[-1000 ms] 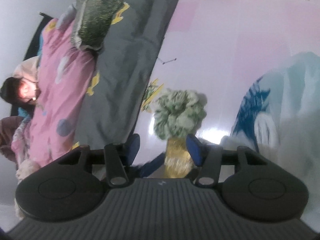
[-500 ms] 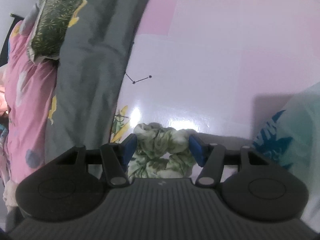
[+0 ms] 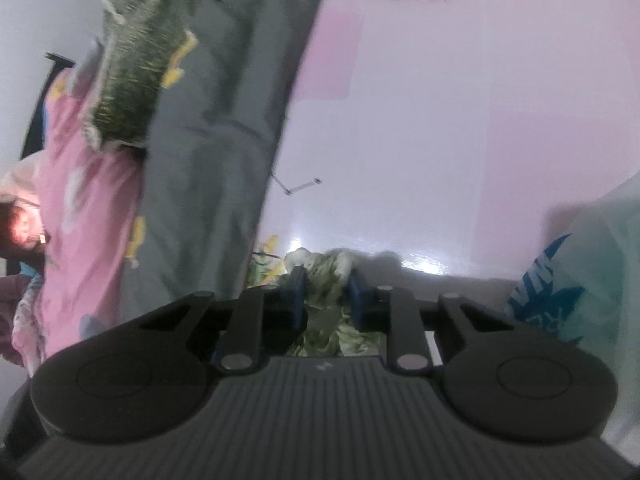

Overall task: Organize soft objects
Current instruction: 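Carry the scrunchie into the cardboard box and open the right tool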

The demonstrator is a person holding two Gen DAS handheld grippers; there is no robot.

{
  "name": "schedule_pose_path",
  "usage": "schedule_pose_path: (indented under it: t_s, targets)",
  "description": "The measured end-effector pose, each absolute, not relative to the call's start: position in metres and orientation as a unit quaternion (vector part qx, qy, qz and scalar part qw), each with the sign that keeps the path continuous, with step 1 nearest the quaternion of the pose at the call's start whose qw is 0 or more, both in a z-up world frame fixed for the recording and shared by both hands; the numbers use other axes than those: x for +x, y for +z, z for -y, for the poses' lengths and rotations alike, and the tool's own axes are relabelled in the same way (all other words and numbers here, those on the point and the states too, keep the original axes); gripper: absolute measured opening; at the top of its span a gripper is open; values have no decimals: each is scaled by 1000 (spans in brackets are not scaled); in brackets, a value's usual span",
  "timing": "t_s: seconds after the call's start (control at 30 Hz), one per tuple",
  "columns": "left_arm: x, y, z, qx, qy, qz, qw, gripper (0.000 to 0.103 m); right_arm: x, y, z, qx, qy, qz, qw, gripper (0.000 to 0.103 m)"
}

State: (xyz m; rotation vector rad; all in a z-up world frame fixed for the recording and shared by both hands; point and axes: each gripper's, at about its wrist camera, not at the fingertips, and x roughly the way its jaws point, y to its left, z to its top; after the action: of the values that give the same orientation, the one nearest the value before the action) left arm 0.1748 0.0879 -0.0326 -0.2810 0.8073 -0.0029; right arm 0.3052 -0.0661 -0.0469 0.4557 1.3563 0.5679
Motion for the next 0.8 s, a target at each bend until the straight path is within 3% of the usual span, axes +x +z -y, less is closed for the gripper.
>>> schedule_pose_path:
  t_s: [0.4,0.8]
  targets:
    - [135,57,17,-83,-140,-313,936,19,242,59,198,253,278,-497,782,20]
    - [105,62,211,-19,-357,-353,865,19,116,93,414,267,111,-461,839,20]
